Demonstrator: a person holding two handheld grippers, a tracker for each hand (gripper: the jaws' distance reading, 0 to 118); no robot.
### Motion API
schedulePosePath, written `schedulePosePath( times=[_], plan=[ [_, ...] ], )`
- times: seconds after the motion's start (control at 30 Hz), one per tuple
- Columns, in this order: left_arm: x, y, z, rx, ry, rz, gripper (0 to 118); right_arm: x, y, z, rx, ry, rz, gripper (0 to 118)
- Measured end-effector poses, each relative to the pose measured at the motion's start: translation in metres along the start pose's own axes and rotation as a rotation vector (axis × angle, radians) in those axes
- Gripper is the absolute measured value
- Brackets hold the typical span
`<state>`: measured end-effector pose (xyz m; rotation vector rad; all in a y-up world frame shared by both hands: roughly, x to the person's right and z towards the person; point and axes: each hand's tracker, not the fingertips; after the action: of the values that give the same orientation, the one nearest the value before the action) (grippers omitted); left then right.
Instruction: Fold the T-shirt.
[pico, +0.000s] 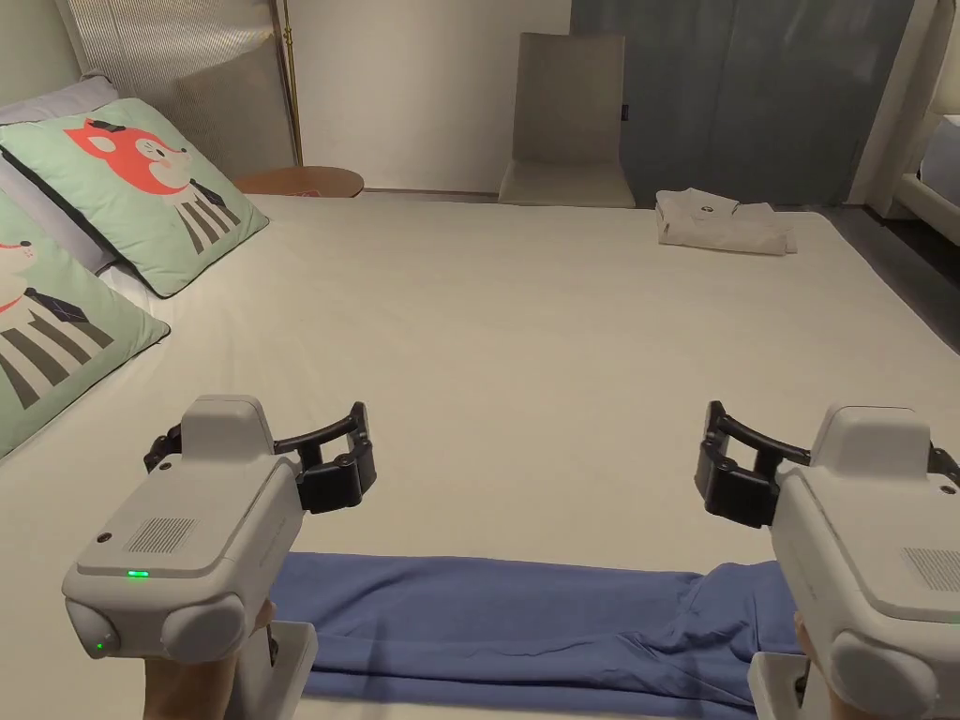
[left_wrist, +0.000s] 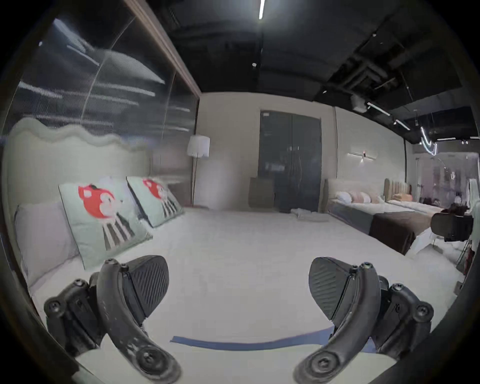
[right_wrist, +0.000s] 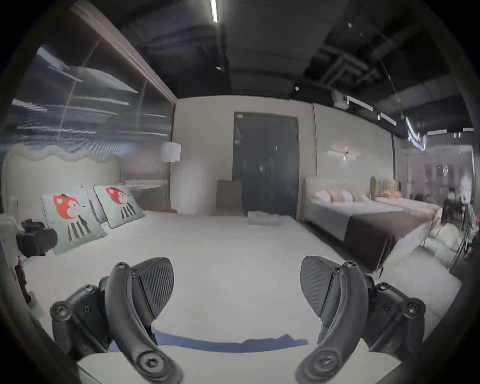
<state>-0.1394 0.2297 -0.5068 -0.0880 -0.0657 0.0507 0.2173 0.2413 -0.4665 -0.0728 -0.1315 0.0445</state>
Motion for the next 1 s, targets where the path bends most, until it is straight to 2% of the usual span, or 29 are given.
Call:
schedulePosePath(
  times=[0.07,0.13,0.17,0.2,0.23,0.53,0.7,0.87,0.93,1.0],
  plan=[
    [-0.002,0.000,-0.003,0.015,0.008,0.006,97,-0.006,0.002,0.001,0.017,-0.021,0.028,97],
    [-0.001,0.001,-0.001,0.033,-0.002,0.006,52,-0.009,0.003,0.006,0.033,-0.019,0.038,66],
    [0.000,-0.001,-0.003,0.033,-0.001,0.002,24,-0.011,0.003,0.007,0.041,-0.024,0.045,43],
    [0.000,-0.001,-0.005,0.031,0.003,-0.004,0,-0.012,0.003,0.006,0.048,-0.034,0.052,13],
    [-0.001,-0.002,-0.006,0.024,-0.002,-0.008,0,-0.013,0.003,0.005,0.047,-0.037,0.052,1],
    [-0.014,-0.006,-0.017,-0.013,-0.056,0.043,0,-0.016,0.010,0.008,0.057,-0.034,0.047,1],
    [-0.055,-0.011,-0.028,-0.155,-0.179,0.304,0,-0.019,0.008,0.003,0.048,-0.030,0.051,1],
    [-0.120,-0.029,-0.042,-0.338,-0.290,0.585,0,-0.024,0.004,-0.005,0.032,-0.024,0.062,1],
    [-0.146,-0.040,-0.047,-0.421,-0.308,0.650,0,-0.026,0.000,-0.010,0.018,-0.017,0.066,1],
    [-0.169,-0.051,-0.052,-0.538,-0.281,0.655,0,-0.027,-0.002,-0.014,0.005,-0.012,0.066,1]
  ],
)
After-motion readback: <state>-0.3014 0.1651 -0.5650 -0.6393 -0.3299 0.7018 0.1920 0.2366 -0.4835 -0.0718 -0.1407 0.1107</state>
